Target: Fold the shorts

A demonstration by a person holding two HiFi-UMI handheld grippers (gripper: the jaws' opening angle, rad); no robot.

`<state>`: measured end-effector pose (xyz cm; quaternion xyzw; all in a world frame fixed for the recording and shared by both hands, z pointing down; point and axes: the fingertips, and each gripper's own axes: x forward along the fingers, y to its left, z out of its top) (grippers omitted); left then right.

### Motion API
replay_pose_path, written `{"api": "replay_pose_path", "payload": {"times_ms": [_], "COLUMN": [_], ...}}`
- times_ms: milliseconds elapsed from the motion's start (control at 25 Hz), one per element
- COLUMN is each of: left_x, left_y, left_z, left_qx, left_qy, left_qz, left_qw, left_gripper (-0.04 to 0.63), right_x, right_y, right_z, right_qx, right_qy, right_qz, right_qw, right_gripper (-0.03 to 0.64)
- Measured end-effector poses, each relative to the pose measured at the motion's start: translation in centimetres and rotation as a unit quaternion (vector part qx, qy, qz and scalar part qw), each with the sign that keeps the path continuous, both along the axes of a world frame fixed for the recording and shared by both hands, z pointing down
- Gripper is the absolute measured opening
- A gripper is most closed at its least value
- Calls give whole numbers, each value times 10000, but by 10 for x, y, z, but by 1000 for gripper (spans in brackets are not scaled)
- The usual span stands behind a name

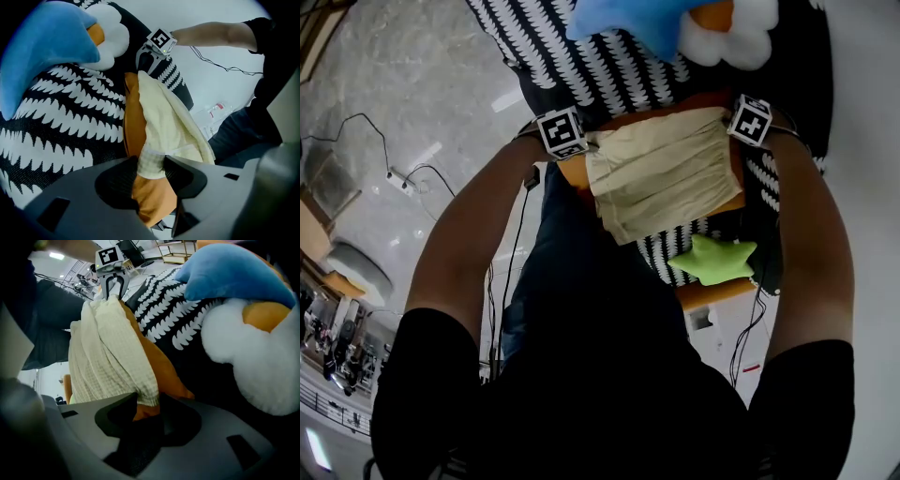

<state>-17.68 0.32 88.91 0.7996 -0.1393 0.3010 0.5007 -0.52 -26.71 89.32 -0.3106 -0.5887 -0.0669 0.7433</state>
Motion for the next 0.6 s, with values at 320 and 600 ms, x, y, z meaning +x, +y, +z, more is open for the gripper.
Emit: {"api": "replay_pose_path", "payload": {"times_ms": [320, 600], "left_x": [-11, -43], "left_y": [0, -10], "left_z": [0, -16], "left_qx": [116, 278], "left_qy": [-151, -644], "left_qz": [133, -337], "left_qw": [9997, 9970], "left_gripper": [61, 46], "right_x": [8, -8], "right_y": [0, -15], "right_z": [2, -24], "right_qx": [63, 421], "right_qy": [110, -355], "right_qz": [-242, -268], "right_qw": [9996, 9981], "right_gripper": [40, 35]}}
